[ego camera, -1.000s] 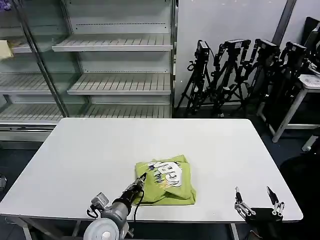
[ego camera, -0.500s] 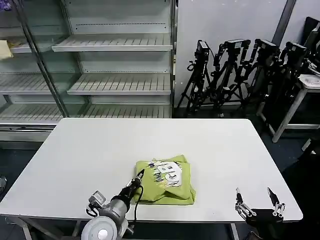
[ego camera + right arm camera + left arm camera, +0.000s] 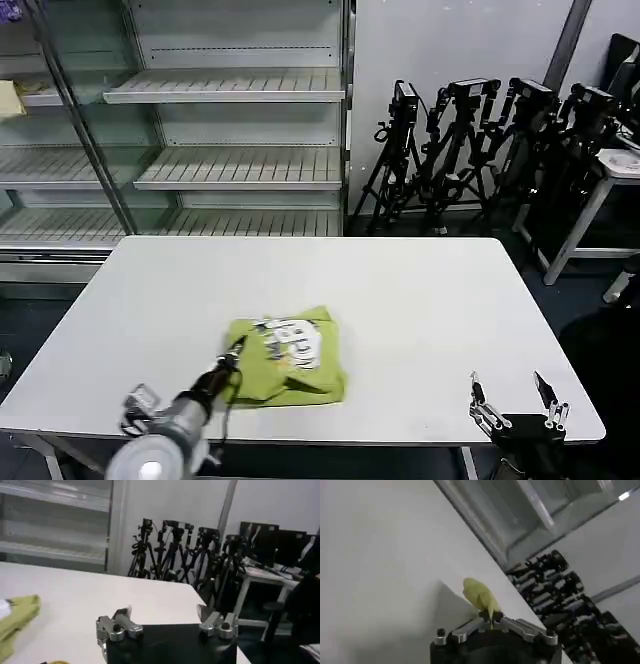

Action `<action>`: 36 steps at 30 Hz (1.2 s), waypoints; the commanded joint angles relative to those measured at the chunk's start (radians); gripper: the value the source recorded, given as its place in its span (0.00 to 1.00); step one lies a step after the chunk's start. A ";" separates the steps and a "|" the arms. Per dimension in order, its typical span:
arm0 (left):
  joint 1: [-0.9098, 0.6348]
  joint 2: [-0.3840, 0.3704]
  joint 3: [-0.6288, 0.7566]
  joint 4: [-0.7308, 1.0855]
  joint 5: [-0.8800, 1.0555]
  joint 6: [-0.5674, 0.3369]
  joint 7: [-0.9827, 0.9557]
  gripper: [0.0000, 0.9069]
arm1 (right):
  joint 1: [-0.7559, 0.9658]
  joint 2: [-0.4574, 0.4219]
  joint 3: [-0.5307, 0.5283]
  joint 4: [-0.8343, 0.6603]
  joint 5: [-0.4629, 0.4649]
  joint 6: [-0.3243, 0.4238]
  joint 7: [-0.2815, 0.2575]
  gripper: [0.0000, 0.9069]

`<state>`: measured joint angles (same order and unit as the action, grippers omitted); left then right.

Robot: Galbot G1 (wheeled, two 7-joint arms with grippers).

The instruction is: Fold and organize the clothes.

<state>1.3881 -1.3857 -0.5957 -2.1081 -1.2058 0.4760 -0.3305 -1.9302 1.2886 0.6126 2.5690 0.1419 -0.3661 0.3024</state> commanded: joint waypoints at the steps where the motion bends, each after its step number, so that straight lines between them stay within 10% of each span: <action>1: 0.063 0.278 -0.436 -0.030 -0.078 0.097 0.011 0.02 | 0.045 -0.006 -0.009 0.044 0.016 -0.006 0.001 1.00; 7: 0.101 0.504 -0.612 -0.086 -0.024 0.104 0.082 0.02 | 0.066 -0.013 -0.009 0.029 0.031 -0.007 0.000 1.00; 13: 0.084 0.601 -0.417 -0.232 0.140 0.104 0.117 0.02 | 0.078 -0.023 -0.012 0.013 0.036 -0.005 -0.001 1.00; 22: -0.033 0.301 0.388 -0.019 0.910 0.102 0.144 0.02 | 0.029 -0.016 0.000 0.033 0.012 0.029 -0.004 1.00; 36: -0.337 0.073 0.667 0.184 0.913 0.105 0.060 0.03 | 0.035 0.002 -0.023 0.022 -0.017 0.032 -0.005 1.00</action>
<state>1.2538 -1.1710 -0.2274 -2.0709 -0.4461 0.5775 -0.2427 -1.8955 1.2864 0.5959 2.5690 0.1355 -0.3403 0.2978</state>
